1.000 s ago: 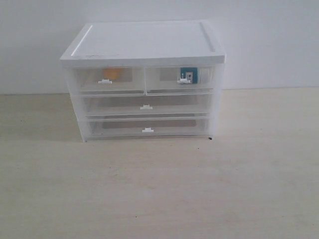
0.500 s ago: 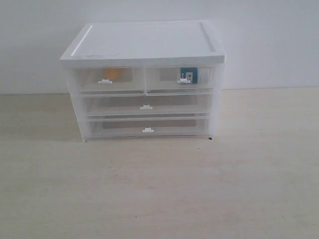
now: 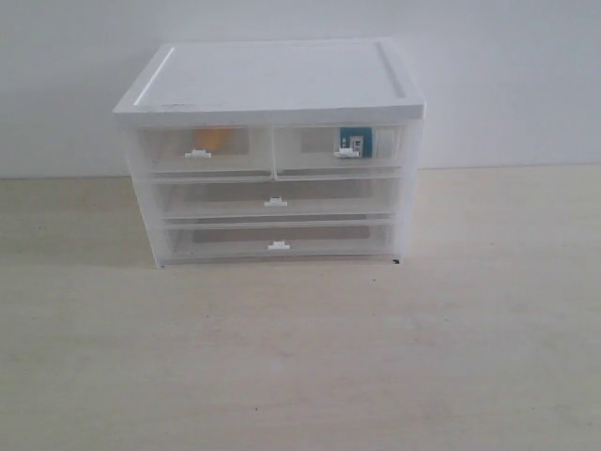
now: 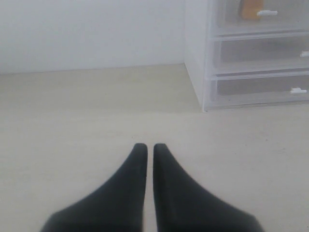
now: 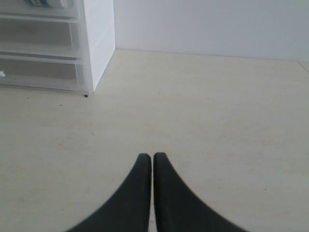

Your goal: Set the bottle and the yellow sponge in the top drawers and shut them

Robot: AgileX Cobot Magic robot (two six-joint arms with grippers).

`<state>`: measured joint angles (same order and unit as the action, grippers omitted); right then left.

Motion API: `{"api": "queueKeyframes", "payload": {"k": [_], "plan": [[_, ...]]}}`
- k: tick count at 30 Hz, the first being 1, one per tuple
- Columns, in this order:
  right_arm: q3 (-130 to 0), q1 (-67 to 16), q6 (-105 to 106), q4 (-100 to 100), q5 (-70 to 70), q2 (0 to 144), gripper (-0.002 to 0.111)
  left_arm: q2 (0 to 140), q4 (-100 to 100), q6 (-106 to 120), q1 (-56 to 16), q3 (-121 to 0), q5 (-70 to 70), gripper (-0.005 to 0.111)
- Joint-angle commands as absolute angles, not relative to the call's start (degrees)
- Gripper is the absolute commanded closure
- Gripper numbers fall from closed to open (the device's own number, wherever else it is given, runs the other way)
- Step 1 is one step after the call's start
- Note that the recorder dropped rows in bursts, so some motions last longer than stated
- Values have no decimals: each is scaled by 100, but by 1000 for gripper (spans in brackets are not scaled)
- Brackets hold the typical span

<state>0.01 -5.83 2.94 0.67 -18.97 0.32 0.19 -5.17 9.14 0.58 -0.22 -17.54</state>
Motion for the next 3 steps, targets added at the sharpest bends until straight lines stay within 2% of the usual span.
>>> {"api": "queueKeyframes", "payload": {"k": [1,3], "plan": [[0,-575,339,73,-1868,0,108,0,-506,951,73,0,-1747,103],[0,-575,339,73,-1868,0,108,0,-501,951,73,0,-1736,103]]}}
